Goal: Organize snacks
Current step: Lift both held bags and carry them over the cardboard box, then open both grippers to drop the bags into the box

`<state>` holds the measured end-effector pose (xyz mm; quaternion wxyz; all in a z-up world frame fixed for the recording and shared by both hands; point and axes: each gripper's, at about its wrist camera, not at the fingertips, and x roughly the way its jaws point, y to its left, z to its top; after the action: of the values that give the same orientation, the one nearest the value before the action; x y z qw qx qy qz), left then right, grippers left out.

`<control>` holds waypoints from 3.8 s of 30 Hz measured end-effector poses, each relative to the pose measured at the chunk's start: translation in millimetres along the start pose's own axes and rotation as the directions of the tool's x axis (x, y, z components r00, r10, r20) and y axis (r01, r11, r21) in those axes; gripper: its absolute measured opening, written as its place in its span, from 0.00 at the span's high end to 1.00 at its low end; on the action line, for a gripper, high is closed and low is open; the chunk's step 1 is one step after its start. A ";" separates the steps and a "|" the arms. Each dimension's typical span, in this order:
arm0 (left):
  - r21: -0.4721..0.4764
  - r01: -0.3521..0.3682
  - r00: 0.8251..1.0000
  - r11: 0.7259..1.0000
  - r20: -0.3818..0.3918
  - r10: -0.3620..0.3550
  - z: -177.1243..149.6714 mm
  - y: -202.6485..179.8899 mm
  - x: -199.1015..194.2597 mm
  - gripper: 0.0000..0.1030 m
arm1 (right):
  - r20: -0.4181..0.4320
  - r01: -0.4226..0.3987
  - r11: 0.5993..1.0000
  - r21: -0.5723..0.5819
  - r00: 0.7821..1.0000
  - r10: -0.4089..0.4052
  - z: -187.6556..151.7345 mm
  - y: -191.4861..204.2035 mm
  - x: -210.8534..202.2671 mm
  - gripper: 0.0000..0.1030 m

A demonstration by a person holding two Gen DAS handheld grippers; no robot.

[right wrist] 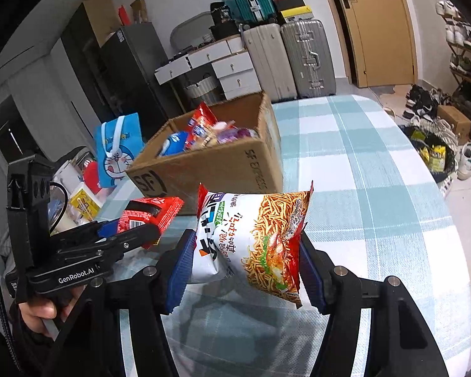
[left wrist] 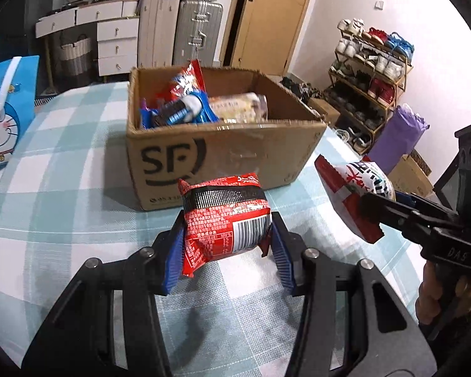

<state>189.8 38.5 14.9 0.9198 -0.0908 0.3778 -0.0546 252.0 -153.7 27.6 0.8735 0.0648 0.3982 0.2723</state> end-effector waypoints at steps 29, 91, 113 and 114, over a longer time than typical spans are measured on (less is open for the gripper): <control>-0.027 -0.038 0.984 0.999 0.172 0.042 84.6 21.7 -92.5 0.55 | 0.100 -0.033 0.993 -0.115 0.994 0.045 74.3 33.2 4.5 0.39; -0.009 -0.144 0.983 0.990 0.112 0.144 162.8 55.9 64.9 0.55 | 0.077 0.071 0.982 -0.176 0.995 -0.058 148.5 31.6 158.0 0.37; 0.010 -0.119 0.988 0.993 0.105 0.118 169.5 52.8 81.7 0.38 | 0.115 0.091 0.975 -0.203 0.991 -0.069 129.9 14.9 105.0 0.04; 0.009 -0.115 0.987 0.993 0.117 0.113 169.0 51.8 77.2 0.30 | 0.118 0.097 0.975 -0.201 0.990 -0.074 127.9 13.9 102.4 0.03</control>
<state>365.3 97.4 69.2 0.9426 -0.0651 0.3276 0.0005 394.3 -74.6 50.9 0.9070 -0.0286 0.3216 0.2703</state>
